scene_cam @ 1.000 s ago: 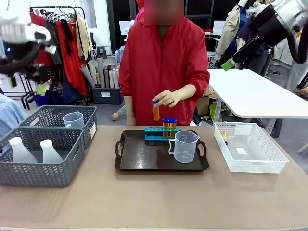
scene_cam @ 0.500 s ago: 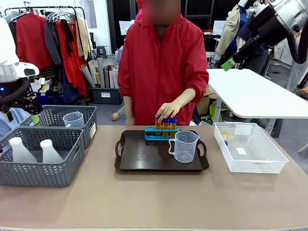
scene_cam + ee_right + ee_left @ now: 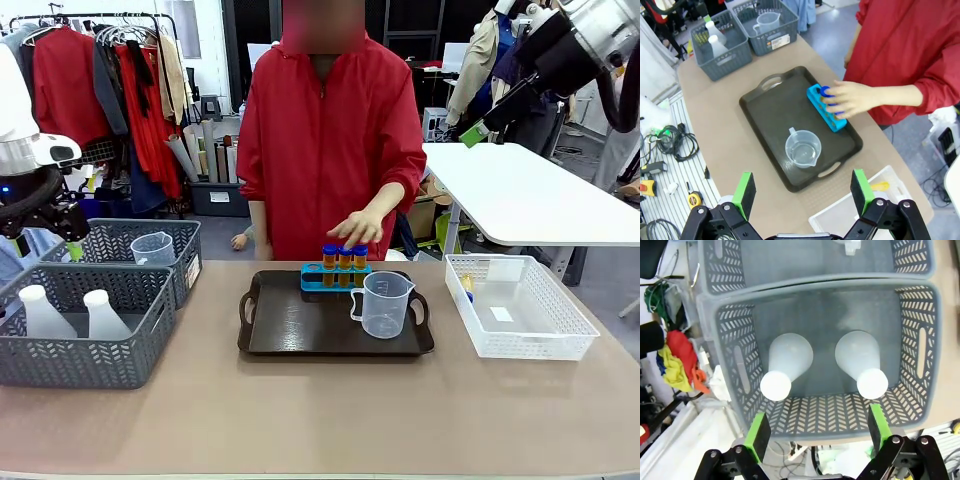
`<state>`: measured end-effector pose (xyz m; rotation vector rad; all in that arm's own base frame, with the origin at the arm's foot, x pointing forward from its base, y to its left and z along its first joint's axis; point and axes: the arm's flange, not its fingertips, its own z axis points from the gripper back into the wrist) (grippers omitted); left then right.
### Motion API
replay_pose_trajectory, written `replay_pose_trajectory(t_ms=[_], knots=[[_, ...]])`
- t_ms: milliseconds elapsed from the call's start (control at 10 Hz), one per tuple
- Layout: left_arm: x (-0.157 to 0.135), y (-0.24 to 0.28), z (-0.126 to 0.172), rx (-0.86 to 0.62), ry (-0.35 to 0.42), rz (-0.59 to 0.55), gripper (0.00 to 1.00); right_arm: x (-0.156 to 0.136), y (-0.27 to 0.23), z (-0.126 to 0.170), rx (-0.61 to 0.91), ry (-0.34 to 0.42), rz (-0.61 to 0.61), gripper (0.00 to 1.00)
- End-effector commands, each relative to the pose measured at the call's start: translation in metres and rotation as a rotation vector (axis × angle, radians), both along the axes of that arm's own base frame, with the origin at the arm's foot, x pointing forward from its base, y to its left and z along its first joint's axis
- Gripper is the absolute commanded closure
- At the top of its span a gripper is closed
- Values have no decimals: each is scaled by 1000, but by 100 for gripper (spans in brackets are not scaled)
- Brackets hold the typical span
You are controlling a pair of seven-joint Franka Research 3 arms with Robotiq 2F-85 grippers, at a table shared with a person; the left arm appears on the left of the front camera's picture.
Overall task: Prepare the laboratory tools.
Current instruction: Pick up one Small flask and place it on the Handle tray.
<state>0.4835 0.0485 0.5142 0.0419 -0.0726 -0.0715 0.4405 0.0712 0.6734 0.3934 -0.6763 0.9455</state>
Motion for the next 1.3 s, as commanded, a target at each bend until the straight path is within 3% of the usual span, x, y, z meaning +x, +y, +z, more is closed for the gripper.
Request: replay_pose_trajectory(t_ms=[0,100,200,700,1200], knots=[[0,0,0,0,-1,0,0,0,0,1,5,-4,8,0],[-1,13,-12,-48,38,25,0,0,0,1,5,-4,8,0],[-7,23,-20,-105,30,56,0,0,0,1,5,-4,8,0],[-30,53,-61,-73,-35,58,0,0,0,1,5,-4,8,0],[-33,63,-84,-70,-20,62,0,0,0,1,5,-4,8,0]])
